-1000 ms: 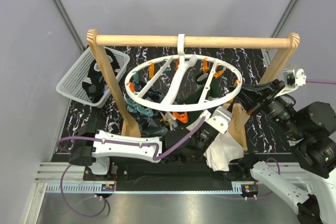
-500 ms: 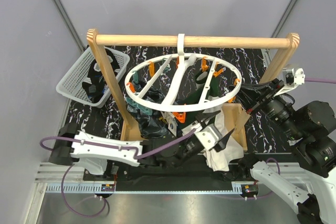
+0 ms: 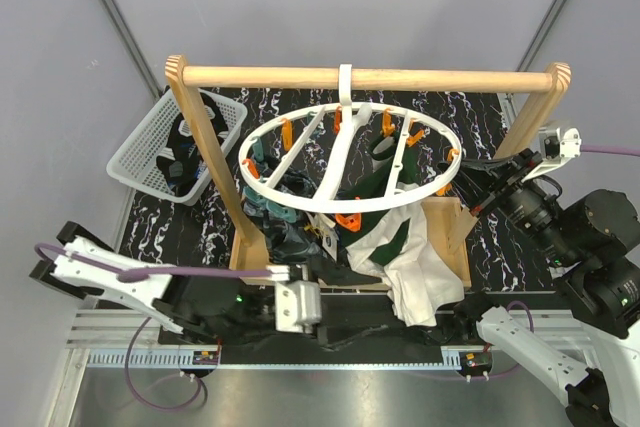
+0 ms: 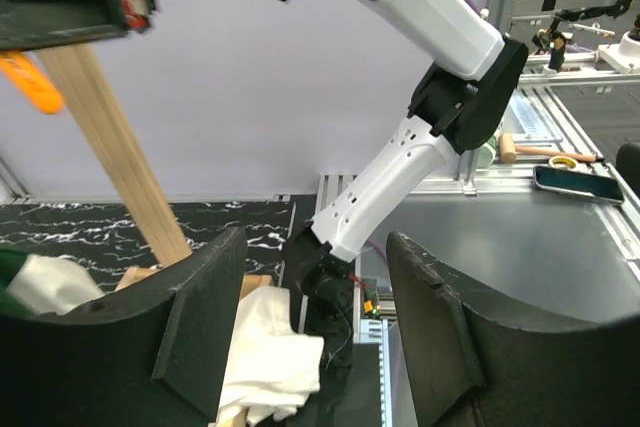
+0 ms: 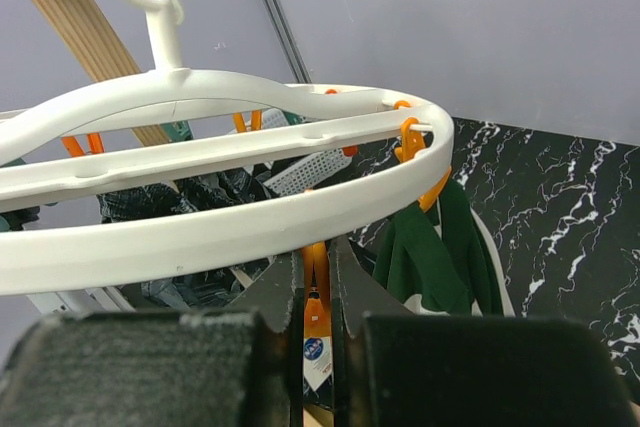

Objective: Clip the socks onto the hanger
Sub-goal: Pick up the sock from the bin.

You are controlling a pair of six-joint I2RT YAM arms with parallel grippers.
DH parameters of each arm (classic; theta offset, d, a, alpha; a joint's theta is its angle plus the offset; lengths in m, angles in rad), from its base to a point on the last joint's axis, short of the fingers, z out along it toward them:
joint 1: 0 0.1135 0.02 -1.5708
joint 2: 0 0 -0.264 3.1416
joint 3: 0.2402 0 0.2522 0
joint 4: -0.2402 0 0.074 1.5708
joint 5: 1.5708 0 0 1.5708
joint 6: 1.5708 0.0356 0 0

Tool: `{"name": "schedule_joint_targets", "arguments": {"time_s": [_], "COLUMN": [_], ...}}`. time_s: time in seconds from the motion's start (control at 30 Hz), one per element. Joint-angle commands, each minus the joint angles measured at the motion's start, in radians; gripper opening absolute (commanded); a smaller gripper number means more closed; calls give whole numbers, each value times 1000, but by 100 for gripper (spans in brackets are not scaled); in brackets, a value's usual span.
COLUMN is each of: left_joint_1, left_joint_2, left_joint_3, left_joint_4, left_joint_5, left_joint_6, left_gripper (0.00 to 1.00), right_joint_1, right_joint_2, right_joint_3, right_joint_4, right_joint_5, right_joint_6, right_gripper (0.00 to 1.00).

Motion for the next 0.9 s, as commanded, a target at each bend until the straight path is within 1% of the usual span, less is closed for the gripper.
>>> {"name": "schedule_joint_targets", "arguments": {"time_s": [0.0, 0.07, 0.1, 0.13, 0.2, 0.33, 0.37, 0.43, 0.53, 0.57, 0.63, 0.67, 0.73, 0.77, 0.87], "left_joint_1": [-3, -3, -3, -3, -3, -1, 0, 11, 113, 190, 258, 317, 368, 422, 518], "left_joint_2": [-67, -39, -21, -9, 17, 21, 22, 39, 71, 80, 97, 114, 128, 134, 145], "left_joint_3": [121, 198, 288, 326, 385, 468, 480, 517, 561, 593, 623, 658, 687, 701, 765], "left_joint_4": [-134, -209, -278, -306, -333, -278, -260, -209, -203, -212, -226, -229, -231, -229, -238], "left_joint_5": [51, 76, 92, 93, 42, -13, -69, -137, -165, -157, -157, -165, -173, -168, -145], "left_joint_6": [18, 55, 94, 113, 174, 277, 299, 377, 399, 394, 397, 402, 423, 425, 426], "left_gripper": [63, 63, 63, 63, 64, 67, 68, 70, 72, 72, 73, 73, 73, 74, 75], "right_joint_1": [4, 4, 4, 4, 4, 4, 5, 4, 4, 4, 4, 5, 4, 4, 4], "right_joint_2": [3, 3, 8, 8, 8, 6, 3, -3, -9, -9, -9, -9, -12, -12, -12], "right_joint_3": [10, 9, 10, 12, 10, -6, -9, -13, -17, -17, -17, -17, -19, -17, -17], "right_joint_4": [-65, -67, -70, -72, -76, -84, -82, -82, -81, -84, -88, -93, -95, -99, -102], "right_joint_5": [42, 39, 38, 38, 41, 44, 42, 41, 38, 38, 36, 35, 33, 33, 32], "right_joint_6": [12, 14, 14, 12, 6, 0, 2, 5, 11, 11, 11, 11, 12, 12, 12], "right_gripper": [0, 0, 0, 0, 0, 0, 0, 0, 0, 0, 0, 0, 0, 0, 0]}}
